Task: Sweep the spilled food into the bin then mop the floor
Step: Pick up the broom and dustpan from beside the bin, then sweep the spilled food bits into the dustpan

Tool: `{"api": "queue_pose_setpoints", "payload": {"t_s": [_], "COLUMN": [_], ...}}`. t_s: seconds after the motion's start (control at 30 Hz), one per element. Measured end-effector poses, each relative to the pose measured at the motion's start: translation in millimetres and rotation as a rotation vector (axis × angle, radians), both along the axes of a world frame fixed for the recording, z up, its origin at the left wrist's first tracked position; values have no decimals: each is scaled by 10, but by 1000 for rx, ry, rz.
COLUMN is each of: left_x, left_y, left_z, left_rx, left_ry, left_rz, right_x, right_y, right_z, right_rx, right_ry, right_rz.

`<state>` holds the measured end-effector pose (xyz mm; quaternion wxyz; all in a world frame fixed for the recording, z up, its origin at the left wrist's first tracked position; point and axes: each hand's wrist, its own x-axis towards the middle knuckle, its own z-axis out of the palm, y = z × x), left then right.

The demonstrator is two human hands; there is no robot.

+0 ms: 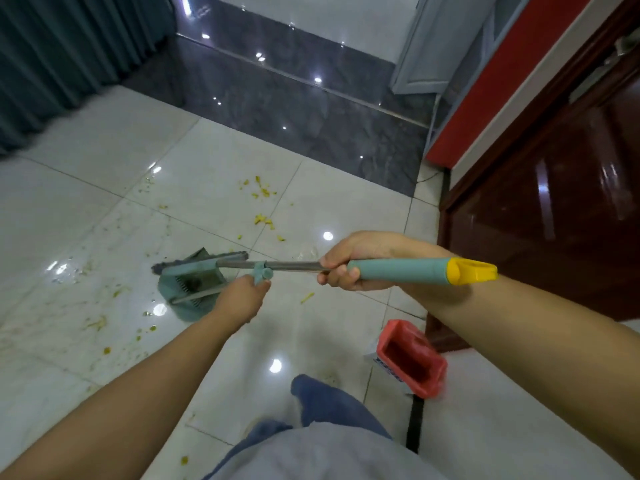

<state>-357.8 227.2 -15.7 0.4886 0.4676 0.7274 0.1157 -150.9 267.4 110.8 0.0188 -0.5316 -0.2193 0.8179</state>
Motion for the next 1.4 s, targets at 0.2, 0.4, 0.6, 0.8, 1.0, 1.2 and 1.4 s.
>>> {"api": "queue_pose_setpoints", "payload": {"t_s": [0.2,0.4,0.6,0.8,1.0,1.2,1.4], "left_x": [257,92,143,259,158,-225,-809], "left_y": [349,480,306,309,427,734,1105], "left_z": [146,247,36,-66,-109,-107,-129], "left_rx": [-21,25,34,49,90,141,122], "left_ry": [23,251,231,124,139,195,232], "left_rz": [213,333,446,522,461,361,333], "right_x": [192,441,835,1372,1533,995,19], "right_y": [362,537,636,562,533,626,951], "right_z": [-243,-801,-1256,-1567,-1777,-2000,-2031], "right_rx": [201,110,-191,-382,-415,-458,-495], "right_ry": [-91,-167,-190,-38,-45,-109,-64], "right_rz": [118,-42,-301,-750,-945,-990,-991]}}
